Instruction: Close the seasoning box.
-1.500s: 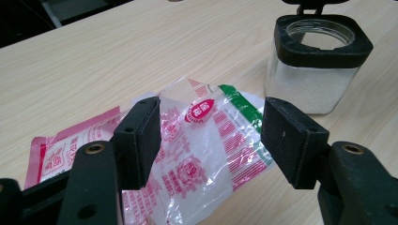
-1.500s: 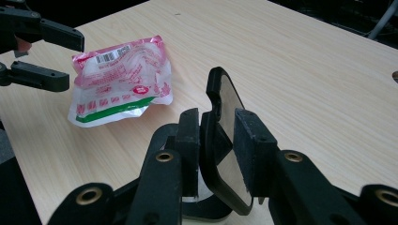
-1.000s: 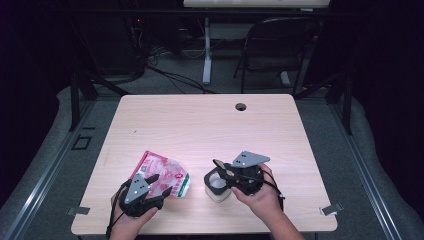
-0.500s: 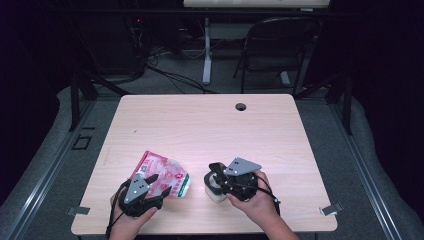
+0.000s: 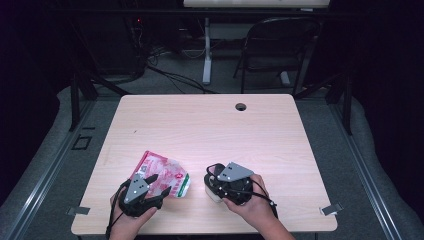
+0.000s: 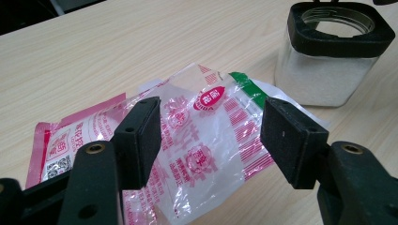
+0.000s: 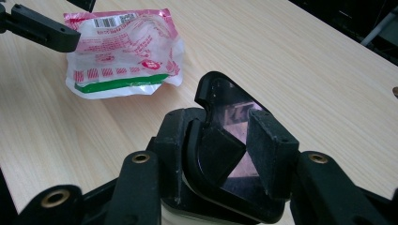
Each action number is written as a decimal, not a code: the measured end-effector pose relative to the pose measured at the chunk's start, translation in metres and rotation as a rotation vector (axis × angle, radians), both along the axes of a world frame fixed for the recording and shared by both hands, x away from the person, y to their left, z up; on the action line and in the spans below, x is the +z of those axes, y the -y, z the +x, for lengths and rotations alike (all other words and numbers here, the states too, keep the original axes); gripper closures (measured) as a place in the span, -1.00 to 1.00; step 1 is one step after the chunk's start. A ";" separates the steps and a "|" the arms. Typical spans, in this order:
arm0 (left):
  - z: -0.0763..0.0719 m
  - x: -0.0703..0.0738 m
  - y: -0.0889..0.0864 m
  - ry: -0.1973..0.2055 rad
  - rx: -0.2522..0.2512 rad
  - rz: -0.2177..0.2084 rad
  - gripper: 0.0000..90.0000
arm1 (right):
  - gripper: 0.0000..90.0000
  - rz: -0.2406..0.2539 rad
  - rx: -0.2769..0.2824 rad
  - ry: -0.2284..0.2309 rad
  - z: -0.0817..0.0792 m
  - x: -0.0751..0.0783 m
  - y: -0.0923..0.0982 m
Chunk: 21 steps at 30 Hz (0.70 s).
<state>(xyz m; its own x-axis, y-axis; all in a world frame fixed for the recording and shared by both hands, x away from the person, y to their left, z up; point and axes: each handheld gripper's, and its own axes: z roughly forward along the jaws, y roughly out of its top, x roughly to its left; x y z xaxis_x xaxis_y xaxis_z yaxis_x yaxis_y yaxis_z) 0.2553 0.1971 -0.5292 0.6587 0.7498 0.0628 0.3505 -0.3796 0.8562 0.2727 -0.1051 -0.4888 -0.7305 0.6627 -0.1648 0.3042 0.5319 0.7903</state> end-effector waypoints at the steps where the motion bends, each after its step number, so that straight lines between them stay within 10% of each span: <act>1: 0.000 0.000 0.000 0.000 0.001 0.000 -0.15 | 0.29 -0.003 0.001 0.000 0.000 0.000 -0.001; 21: 0.000 0.000 0.000 -0.002 0.008 0.003 -0.15 | 0.16 -0.004 0.017 -0.019 0.000 -0.007 -0.003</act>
